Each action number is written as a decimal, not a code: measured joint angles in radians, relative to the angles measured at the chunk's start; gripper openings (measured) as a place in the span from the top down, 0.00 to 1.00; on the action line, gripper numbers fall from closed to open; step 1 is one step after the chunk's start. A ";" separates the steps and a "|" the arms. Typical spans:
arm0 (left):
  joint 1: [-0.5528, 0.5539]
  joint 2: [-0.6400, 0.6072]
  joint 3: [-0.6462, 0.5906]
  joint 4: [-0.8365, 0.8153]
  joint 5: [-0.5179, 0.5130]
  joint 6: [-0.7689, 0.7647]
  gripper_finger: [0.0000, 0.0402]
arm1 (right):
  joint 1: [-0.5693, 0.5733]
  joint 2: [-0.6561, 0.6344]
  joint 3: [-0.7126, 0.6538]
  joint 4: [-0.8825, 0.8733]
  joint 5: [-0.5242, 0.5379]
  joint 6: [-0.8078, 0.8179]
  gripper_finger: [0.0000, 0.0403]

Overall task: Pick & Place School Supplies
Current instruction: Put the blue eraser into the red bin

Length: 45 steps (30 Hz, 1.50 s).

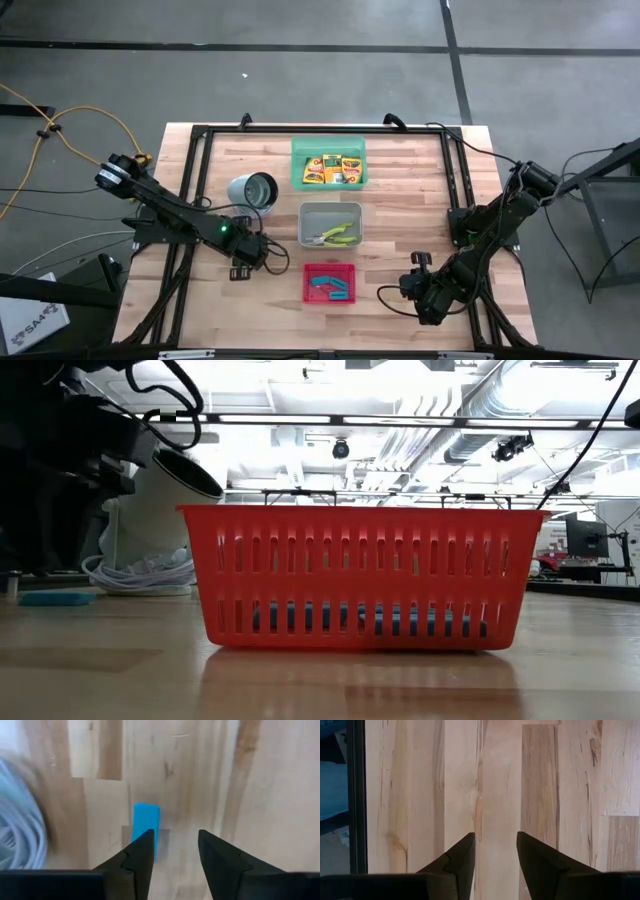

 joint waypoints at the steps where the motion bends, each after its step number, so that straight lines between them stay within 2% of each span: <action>1: 0.001 0.000 0.000 -0.004 -0.007 0.001 0.63 | 0.000 0.000 0.000 0.000 0.000 0.004 0.66; 19: 0.008 0.000 -0.016 -0.018 -0.021 0.019 0.63 | 0.001 0.000 0.000 0.000 -0.005 0.016 0.66; 27: 0.008 0.000 -0.075 -0.011 -0.007 0.010 0.63 | 0.001 0.000 0.000 0.000 -0.024 0.023 0.66; 35: 0.057 0.000 -0.084 0.040 -0.012 0.043 0.63 | 0.001 0.000 0.000 0.000 -0.030 0.023 0.66; 45: 0.112 0.000 -0.139 0.134 0.035 0.077 0.63 | 0.001 0.000 0.000 -0.001 -0.049 0.040 0.66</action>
